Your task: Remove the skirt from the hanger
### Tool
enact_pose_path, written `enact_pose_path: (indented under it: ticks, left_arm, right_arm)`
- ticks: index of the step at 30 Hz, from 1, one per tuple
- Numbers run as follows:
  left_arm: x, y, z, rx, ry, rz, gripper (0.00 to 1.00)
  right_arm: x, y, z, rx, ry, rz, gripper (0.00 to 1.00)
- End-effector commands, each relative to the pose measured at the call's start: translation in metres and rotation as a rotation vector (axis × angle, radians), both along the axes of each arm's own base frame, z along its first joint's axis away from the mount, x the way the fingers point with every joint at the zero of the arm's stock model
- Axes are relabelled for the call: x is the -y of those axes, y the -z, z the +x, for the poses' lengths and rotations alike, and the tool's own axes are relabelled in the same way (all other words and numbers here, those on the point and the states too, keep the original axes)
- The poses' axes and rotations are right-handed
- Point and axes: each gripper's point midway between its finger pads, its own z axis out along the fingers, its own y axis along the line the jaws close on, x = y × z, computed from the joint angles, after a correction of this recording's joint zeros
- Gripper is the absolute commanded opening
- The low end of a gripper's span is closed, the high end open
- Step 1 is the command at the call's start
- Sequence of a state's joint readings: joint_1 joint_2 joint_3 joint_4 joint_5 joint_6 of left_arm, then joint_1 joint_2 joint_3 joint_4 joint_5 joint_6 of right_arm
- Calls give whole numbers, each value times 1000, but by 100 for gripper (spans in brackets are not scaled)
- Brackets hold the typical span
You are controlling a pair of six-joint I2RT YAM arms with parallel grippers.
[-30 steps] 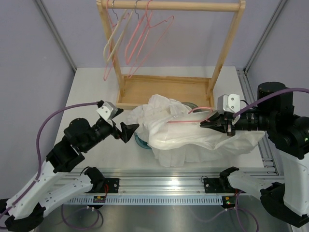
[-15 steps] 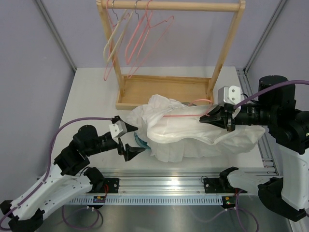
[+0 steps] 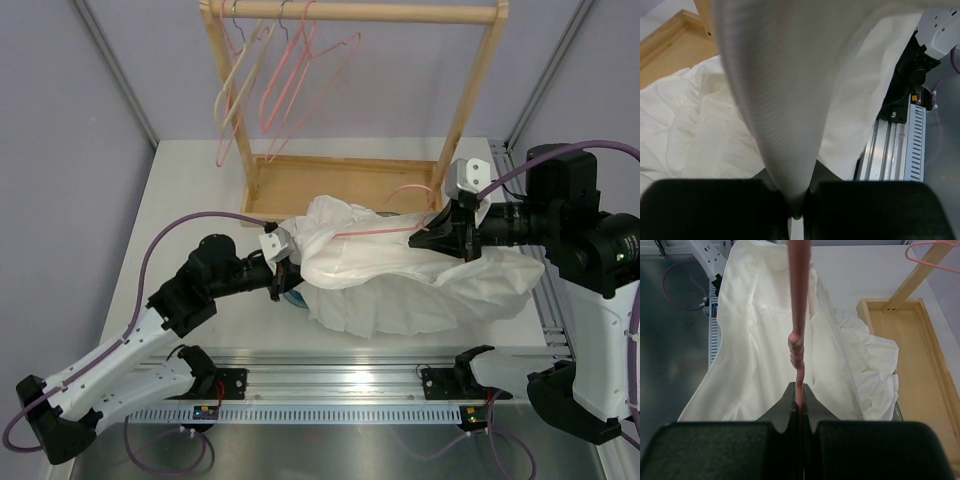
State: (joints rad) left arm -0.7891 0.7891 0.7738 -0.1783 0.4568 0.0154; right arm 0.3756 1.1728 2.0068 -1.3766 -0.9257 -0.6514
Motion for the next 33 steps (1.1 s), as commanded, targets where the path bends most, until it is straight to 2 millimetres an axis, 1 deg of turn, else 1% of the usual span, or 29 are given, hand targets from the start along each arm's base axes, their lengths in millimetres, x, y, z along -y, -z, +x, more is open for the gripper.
enact_pose_path:
  ticks: [1,2,3,4,5,7,8,9,10,11,13,14,18,22,25,28,30,31,33]
  left_arm:
    - [-6,-19,7,52,-53,-30,0]
    - [-12,-15,11,49,-88,-22,0]
    - [-19,-4,17,34,-141,-6,0]
    - [-28,-4,18,36,-177,-11,0]
    - [-38,-2,26,10,-243,-18,0]
    - [-50,9,31,-25,-292,-4,0]
    - [-59,13,38,-45,-334,0,0]
    - [-58,18,37,-81,-318,-1,0]
    - [-60,28,36,-121,-320,16,0]
    - [-62,39,42,-162,-336,36,0]
    - [-59,53,40,-226,-316,48,0]
    - [-57,65,40,-263,-306,66,0]
    - [-48,77,36,-339,-273,65,0]
    - [-52,93,37,-418,-303,97,0]
    - [-53,93,37,-453,-303,101,0]
    - [-56,98,33,-465,-301,124,0]
    - [-59,104,31,-473,-309,135,0]
    - [-61,113,28,-491,-310,147,0]
    - [-63,118,25,-499,-318,140,0]
  right_arm:
    - [0,-31,-8,65,-30,82,0]
    - [2,-29,-10,58,-32,75,0]
    - [3,-33,-13,68,-38,79,0]
    - [3,-33,-10,59,-40,83,0]
    - [3,-35,-10,56,-40,86,0]
    - [3,-36,-10,54,-43,97,0]
    - [3,-39,-8,56,-40,104,0]
    - [2,-41,-9,58,-45,111,0]
    - [2,-42,-9,57,-49,115,0]
    - [1,-43,-9,50,-51,120,0]
    - [1,-46,-12,52,-63,132,0]
    - [1,-48,-13,54,-63,137,0]
    - [2,-51,-15,61,-64,144,0]
    - [0,-49,-22,56,-113,147,0]
    - [0,-48,-21,46,-116,150,0]
    - [-1,-54,-20,62,-111,162,0]
    - [0,-61,-19,81,-103,172,0]
    - [1,-62,-18,83,-98,173,0]
    - [2,-64,-16,87,-90,181,0]
